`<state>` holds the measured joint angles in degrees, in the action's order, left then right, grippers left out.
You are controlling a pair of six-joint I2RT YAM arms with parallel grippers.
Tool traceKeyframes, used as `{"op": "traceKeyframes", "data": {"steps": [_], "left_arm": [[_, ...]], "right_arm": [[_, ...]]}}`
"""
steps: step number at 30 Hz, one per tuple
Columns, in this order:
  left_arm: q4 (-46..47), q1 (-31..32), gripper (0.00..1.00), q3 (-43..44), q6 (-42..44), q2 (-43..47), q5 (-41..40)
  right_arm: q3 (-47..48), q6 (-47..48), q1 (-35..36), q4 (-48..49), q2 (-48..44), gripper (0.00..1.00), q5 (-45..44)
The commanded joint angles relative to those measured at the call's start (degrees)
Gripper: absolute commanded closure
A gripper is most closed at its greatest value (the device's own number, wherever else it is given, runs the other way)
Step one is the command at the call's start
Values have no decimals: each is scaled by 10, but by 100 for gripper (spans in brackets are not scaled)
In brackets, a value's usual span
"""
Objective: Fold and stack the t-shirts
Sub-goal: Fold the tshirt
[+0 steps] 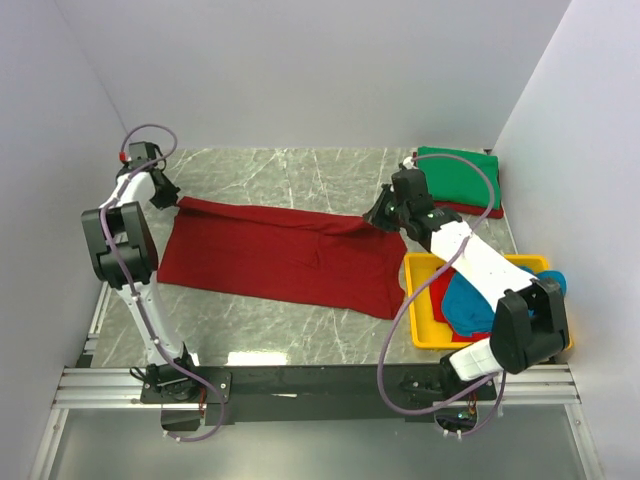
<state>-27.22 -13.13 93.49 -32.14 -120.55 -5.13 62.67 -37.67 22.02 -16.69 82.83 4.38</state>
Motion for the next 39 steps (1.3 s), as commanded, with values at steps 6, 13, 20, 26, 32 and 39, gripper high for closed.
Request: {"op": "traceKeyframes", "data": {"steps": [6,13,20,26,32,39], "left_arm": [[25,-23,100,-36,-8,57,47],[32,-30,100,-57,-27,80,91],[28,-37,100,-53,-37,86,103],[29,-47,100,-90,-39,111,88],[43,-59,100,-146,-40,158,75],[37,-65,100,-179,-36,166,72]], "right_arm": [[-26,-40,30,-35,-64,100,-61],[-43,-49,35,-52,-105,100,-88],[-45,-50,34,-63,-115,100,-95],[-69,-51,35,-74,-137,100,-98],[-90,-50,34,-93,-166,100,-104],[-106,-54,35,-103,-183,100,-105]]}}
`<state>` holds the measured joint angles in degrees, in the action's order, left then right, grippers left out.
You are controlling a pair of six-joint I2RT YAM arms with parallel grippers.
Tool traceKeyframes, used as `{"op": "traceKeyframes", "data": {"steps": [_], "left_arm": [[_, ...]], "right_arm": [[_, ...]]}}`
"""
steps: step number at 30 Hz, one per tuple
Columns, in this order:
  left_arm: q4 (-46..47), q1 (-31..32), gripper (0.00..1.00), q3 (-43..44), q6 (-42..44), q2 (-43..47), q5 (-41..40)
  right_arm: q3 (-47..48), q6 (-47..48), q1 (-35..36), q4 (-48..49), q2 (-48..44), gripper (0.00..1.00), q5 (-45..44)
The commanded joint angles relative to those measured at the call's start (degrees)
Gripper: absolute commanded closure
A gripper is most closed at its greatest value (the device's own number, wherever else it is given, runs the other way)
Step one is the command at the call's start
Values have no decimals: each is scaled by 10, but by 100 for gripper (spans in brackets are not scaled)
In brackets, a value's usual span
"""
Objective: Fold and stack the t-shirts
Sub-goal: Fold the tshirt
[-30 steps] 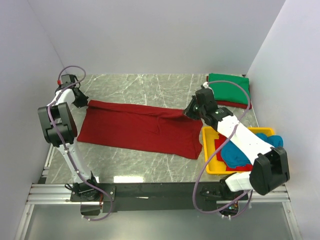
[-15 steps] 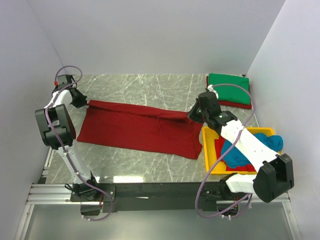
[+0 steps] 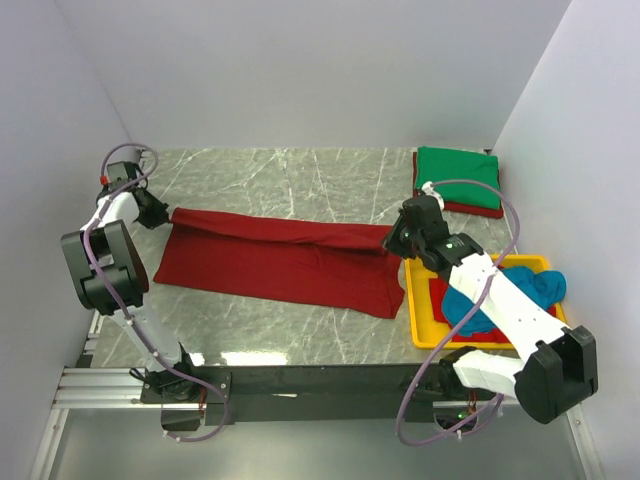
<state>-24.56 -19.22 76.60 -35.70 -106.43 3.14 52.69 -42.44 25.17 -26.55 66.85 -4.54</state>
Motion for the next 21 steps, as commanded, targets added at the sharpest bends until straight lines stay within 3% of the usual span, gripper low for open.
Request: {"op": "traceKeyframes", "data": {"steps": [1,14,18,21], "left_arm": [[13,-4,100,-14,0,28,-11],[-13,-7,99,-61,-15,61,-52],[-18,-8,93,-84,-21,75,-65],[-29,-8,80,-89,-21,74,-73]], "right_arm": [[-8,-7,4,-8,-28,100,-17],[-37,0,41,-25,-35,100,-24],[-44,-3,59,-27,-20,100,-31],[-50,-6,71,-31,-8,100,-38]]}}
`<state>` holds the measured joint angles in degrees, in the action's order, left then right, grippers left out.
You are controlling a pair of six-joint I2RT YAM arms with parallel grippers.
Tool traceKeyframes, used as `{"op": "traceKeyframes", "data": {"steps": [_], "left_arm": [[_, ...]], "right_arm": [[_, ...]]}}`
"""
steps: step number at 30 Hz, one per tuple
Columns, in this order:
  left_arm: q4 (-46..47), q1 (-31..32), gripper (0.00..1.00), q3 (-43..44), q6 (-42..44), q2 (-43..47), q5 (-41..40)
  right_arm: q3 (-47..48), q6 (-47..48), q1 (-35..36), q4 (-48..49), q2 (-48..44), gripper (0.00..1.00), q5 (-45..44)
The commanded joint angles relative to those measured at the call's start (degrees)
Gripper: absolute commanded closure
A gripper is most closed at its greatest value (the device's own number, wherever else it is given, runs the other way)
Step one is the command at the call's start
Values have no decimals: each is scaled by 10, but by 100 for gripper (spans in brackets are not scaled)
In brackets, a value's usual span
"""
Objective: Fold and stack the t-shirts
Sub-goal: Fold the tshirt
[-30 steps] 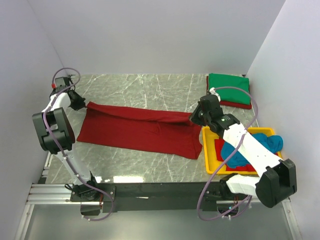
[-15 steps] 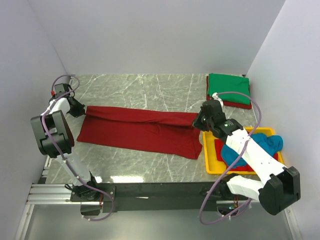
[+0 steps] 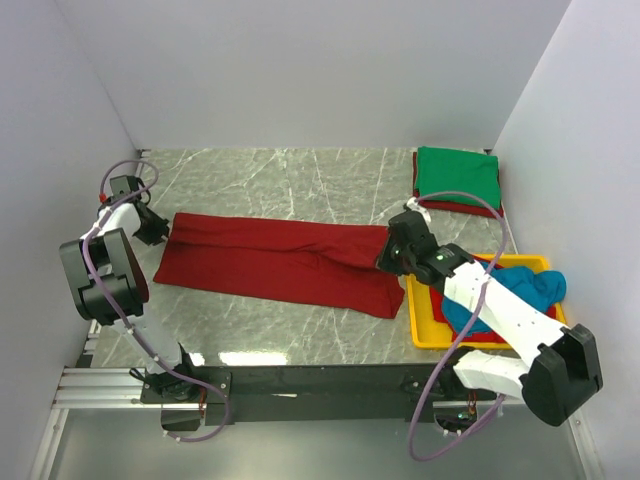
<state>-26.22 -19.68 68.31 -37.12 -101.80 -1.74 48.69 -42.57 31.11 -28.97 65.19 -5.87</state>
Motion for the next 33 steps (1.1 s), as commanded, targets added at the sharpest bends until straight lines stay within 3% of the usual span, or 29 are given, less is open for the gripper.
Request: {"op": "traceKeyframes", "data": {"steps": [1,6,8,11,13,16,26,33], "left_arm": [[-15,-4,76,-6,-7,29,-27],[-16,-5,54,-16,-8,49,-43],[-16,-4,52,-12,-6,59,-44],[-19,14,51,6,0,63,-55],[-22,41,51,17,5,63,-64],[-18,84,51,42,11,64,-78],[38,132,51,76,4,-38,81],[23,132,51,71,15,-74,77]], "right_arm": [[-10,-6,16,-14,13,100,-30],[-16,-7,38,-43,22,100,-53],[-15,-10,43,-64,28,96,-58],[-7,-11,60,-87,43,66,-63],[5,-11,66,-102,57,54,-63],[41,4,67,-101,69,45,-70],[150,81,34,55,221,46,21],[200,107,-16,117,331,46,89]]}}
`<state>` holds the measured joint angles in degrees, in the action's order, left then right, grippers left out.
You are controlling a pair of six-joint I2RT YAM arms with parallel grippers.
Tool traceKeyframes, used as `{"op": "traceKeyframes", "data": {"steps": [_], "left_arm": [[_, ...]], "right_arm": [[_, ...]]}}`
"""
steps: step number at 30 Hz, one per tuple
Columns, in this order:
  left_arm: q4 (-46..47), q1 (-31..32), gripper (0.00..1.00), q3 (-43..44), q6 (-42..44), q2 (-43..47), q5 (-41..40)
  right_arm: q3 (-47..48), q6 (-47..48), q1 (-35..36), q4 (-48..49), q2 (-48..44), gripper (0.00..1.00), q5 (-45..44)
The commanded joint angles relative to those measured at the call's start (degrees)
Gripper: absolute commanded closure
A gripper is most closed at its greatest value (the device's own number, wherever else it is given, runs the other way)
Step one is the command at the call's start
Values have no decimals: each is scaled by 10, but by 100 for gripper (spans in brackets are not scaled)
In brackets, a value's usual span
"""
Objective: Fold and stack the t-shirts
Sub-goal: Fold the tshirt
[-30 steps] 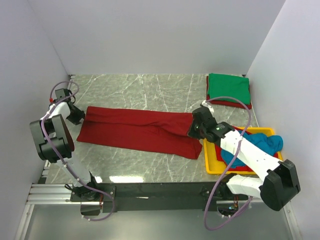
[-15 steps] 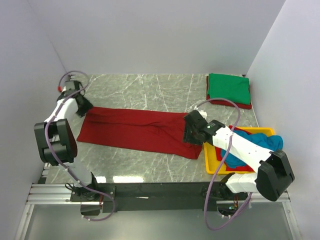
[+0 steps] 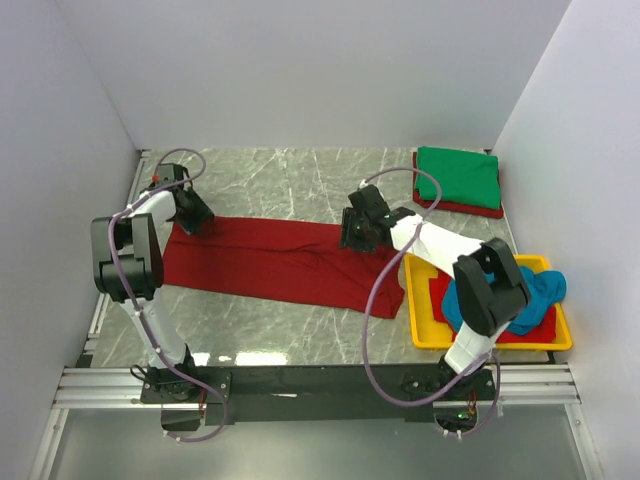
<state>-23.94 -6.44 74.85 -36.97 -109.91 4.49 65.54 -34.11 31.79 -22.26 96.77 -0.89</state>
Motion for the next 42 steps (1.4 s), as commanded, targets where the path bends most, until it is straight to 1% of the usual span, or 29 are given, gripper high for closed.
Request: {"op": "traceKeyframes", "data": {"steps": [1,4,10,20,23,26,27,28,29,31,32,33,38,42], "left_arm": [[-1,-2,51,6,15,5,13],[-5,-2,51,5,15,5,11],[-12,-2,51,11,19,-3,8],[-15,-3,51,4,23,-4,3],[-15,-5,51,3,24,-4,1],[-15,-6,51,2,24,-4,2],[-15,-6,51,2,24,-4,1],[-15,-7,51,2,25,-4,1],[-17,-7,51,2,25,-5,0],[-16,-8,51,2,27,-2,-2],[-16,-9,51,1,27,-2,-3],[-16,-9,51,1,27,-2,-4],[-15,-13,51,-2,28,-2,-4],[-14,-15,51,-7,29,-1,-3]], "right_arm": [[35,23,-36,58,22,46,46],[47,26,-50,64,45,46,58],[67,26,-55,82,89,47,92],[89,33,-56,69,134,50,100],[91,36,-56,65,135,55,100],[90,38,-55,64,137,65,106],[89,39,-56,65,137,74,107],[88,38,-55,65,136,78,115],[87,38,-55,65,134,85,118],[86,38,-53,63,128,93,125],[86,38,-52,63,123,99,126],[86,40,-52,59,120,100,127],[77,36,-38,50,92,100,131],[78,33,-19,23,77,100,121]]}}
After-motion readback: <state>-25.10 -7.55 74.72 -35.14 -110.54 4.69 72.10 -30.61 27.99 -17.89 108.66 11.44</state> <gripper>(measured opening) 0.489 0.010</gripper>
